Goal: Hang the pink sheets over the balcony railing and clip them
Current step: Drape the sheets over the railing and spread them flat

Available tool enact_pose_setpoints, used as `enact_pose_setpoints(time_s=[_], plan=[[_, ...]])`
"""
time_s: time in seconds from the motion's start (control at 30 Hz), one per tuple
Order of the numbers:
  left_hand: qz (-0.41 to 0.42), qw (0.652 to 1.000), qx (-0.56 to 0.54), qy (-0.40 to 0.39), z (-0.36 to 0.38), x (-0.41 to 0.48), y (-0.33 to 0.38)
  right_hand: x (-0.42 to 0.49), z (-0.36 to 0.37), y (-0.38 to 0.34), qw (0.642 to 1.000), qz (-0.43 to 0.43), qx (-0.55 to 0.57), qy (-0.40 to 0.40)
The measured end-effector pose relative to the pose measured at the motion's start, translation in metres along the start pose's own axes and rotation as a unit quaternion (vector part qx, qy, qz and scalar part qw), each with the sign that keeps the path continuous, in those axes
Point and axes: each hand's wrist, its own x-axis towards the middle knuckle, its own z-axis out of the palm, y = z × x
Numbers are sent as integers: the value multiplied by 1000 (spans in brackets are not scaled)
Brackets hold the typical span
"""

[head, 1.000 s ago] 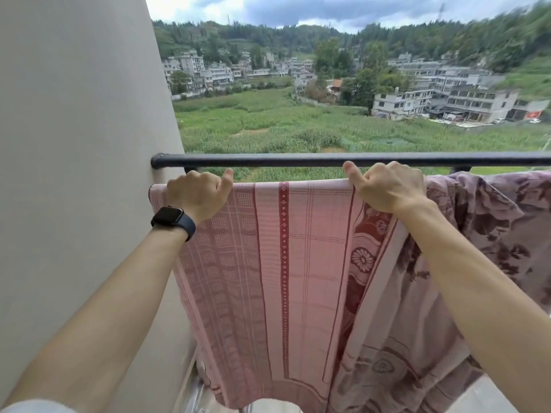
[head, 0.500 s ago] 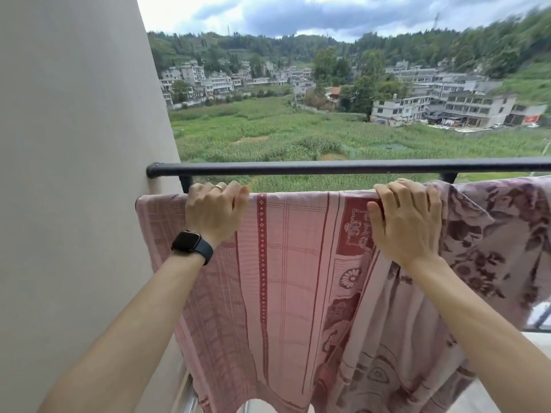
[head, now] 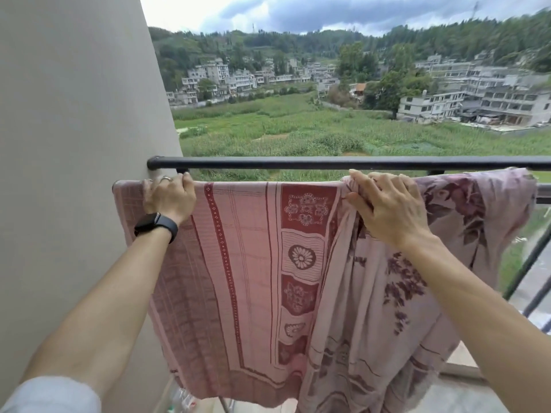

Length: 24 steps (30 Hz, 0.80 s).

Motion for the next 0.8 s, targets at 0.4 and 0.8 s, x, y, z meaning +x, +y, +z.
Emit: enact_pose_setpoints(time_s=[0.4, 0.8], plan=[[266, 960, -93, 8, -2, -111, 218, -87, -14, 66, 936, 303, 147, 103], [352, 926, -97, 93, 1, -88, 233, -28, -67, 133, 970, 149, 95, 165]])
